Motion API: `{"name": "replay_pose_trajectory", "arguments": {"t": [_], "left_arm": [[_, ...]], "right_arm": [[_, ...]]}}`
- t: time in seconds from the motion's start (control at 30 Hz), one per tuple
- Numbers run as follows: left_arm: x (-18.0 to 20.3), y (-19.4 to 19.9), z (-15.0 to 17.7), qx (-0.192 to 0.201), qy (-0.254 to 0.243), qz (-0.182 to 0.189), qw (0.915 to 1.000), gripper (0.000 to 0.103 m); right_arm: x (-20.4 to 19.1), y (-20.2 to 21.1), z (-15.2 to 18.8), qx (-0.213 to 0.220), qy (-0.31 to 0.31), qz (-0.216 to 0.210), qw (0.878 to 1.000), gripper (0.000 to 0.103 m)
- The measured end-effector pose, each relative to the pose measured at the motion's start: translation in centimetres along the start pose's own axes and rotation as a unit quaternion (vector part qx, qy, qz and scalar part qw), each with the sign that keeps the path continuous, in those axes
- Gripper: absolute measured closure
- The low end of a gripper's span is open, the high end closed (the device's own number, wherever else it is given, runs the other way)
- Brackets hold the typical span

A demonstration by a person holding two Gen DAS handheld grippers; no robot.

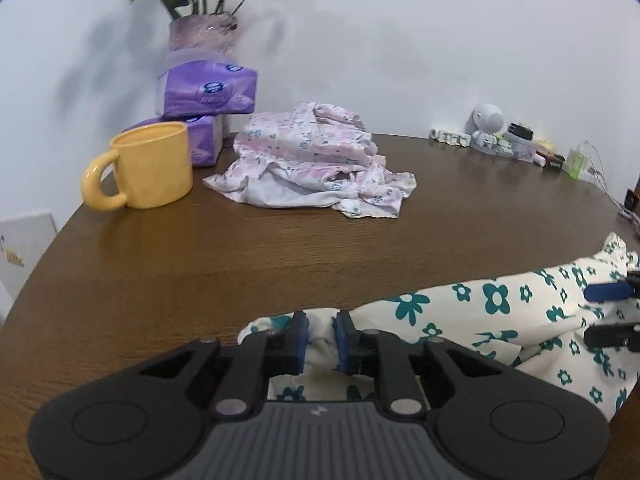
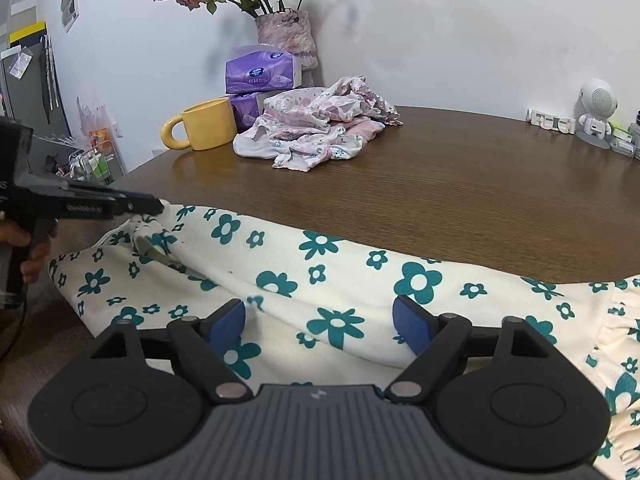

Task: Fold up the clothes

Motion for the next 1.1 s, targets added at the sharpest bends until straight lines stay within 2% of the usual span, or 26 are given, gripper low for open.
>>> {"name": "replay_pose_trajectory", "arguments": {"t": [0.13, 0.23, 0.33, 0.4, 0.47, 0.57, 0.67, 0.9, 1.03, 1.1], "left_arm": [[-0.6, 0.4, 0.2, 0.008, 0.024, 0.010, 0.9996, 0.085], [-0.4, 1.5, -0.4, 0.025, 0.036, 0.010, 0.9990, 0.077], [2.5, 3.1, -1.2, 0.052, -0.010, 0.039, 0.9978, 0.072], [5.0, 3.4, -1.1, 0.048, -0.049, 0.068, 0.9953, 0.069], [7.0, 2.7, -0.4, 0.030, -0.085, 0.077, 0.9929, 0.069], [7.7, 1.2, 1.0, 0.002, -0.119, 0.051, 0.9916, 0.069], [6.6, 0.3, 2.3, -0.011, -0.114, 0.039, 0.9927, 0.068], [5.8, 0.7, 2.6, -0.004, -0.091, 0.048, 0.9947, 0.067], [5.8, 1.3, 2.1, 0.012, -0.089, 0.036, 0.9953, 0.058], [5.8, 1.7, 1.8, 0.023, -0.088, 0.034, 0.9953, 0.058]], "right_arm": [[-0.1, 0.0, 0.0, -0.001, 0.001, 0.001, 1.000, 0.021], [-0.2, 0.0, 0.0, -0.002, 0.003, 0.002, 1.000, 0.021], [-0.2, 0.0, 0.0, -0.002, 0.004, 0.002, 1.000, 0.020], [-0.2, -0.1, 0.0, -0.003, 0.005, 0.003, 1.000, 0.019], [-0.3, -0.2, 0.0, -0.005, 0.009, 0.004, 1.000, 0.019], [-0.5, -0.2, 0.0, -0.006, 0.014, 0.007, 1.000, 0.019], [-0.4, -0.2, 0.0, -0.005, 0.011, 0.005, 1.000, 0.019], [-0.4, -0.2, 0.0, -0.007, 0.014, 0.006, 1.000, 0.018], [-0.4, -0.3, 0.0, -0.007, 0.015, 0.007, 1.000, 0.018], [-0.5, -0.3, 0.0, -0.008, 0.016, 0.008, 1.000, 0.018]]}}
Point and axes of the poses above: each gripper's, at about its wrist camera, not at the fingertips, and y roughly against the way its jaws point, x to its right, z to its underside, the point moved 8 cm from there along -y, roughly the way its jaws point, and after that the axes turned 9 degrees about y, right-handed, at the moved point
